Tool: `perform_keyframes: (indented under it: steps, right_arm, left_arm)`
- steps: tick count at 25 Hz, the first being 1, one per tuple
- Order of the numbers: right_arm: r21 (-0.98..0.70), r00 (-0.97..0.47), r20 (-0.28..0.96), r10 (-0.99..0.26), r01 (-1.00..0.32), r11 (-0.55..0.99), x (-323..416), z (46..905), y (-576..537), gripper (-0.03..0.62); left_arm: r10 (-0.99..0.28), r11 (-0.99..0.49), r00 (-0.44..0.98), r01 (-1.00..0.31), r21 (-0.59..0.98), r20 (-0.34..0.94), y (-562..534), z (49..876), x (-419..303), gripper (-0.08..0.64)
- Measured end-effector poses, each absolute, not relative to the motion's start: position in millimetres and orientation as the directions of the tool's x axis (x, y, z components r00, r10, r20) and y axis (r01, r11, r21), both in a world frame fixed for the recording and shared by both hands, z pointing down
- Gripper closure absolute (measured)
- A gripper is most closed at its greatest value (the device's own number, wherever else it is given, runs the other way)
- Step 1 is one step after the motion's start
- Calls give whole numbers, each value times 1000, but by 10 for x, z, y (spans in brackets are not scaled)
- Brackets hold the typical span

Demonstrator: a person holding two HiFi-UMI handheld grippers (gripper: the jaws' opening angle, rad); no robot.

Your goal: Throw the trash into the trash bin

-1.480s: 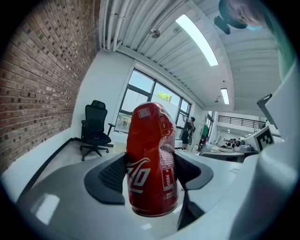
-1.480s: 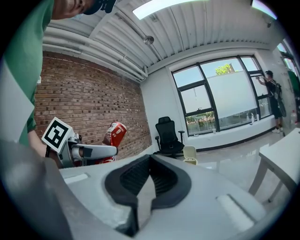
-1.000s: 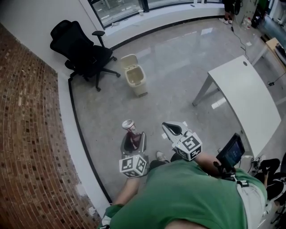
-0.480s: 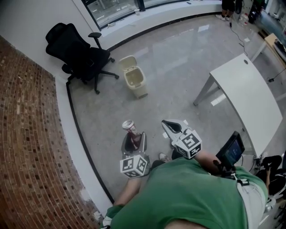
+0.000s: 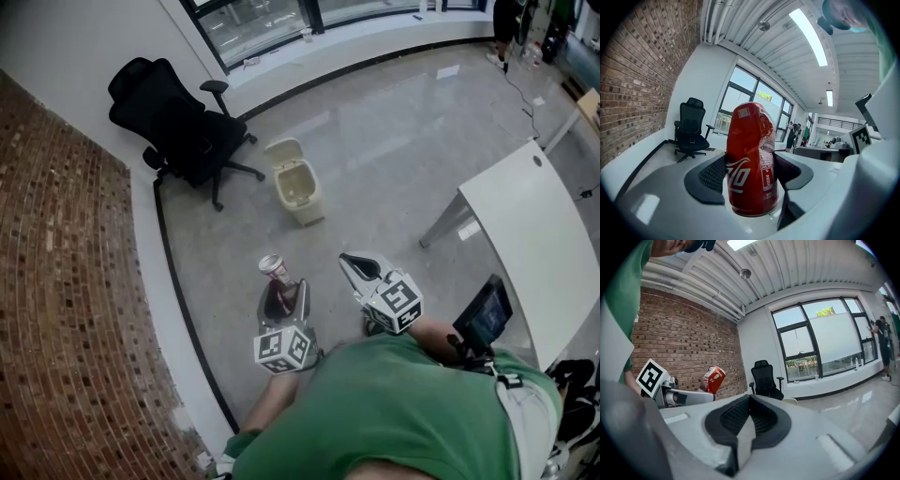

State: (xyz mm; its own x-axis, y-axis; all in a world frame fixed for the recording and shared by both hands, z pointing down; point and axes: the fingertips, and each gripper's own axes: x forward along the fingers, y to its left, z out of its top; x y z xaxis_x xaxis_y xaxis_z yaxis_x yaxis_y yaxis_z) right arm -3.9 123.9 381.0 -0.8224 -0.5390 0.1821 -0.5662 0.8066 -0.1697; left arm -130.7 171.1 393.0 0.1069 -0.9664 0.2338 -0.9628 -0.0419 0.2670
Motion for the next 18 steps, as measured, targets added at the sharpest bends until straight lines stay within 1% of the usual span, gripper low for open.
perform_keyframes:
  steps: [6,14,18]
  right_arm:
    - [-171,-839,180,-514,-541,824,73,3814,611,589]
    - [-178,-844,179,-506,-534,827,89,3905,507,589]
    - [-195,-849,171,-499,-526,828,149,3864,238,589]
  left_arm:
    - [-971,-6,67,-966,258,228,1104,3882,-1228,232]
    - [-973,1,55,-971,239,226,1007,3885,-1222,232]
    - [-969,5,50,-975,222,241,729,3831,-1157,232]
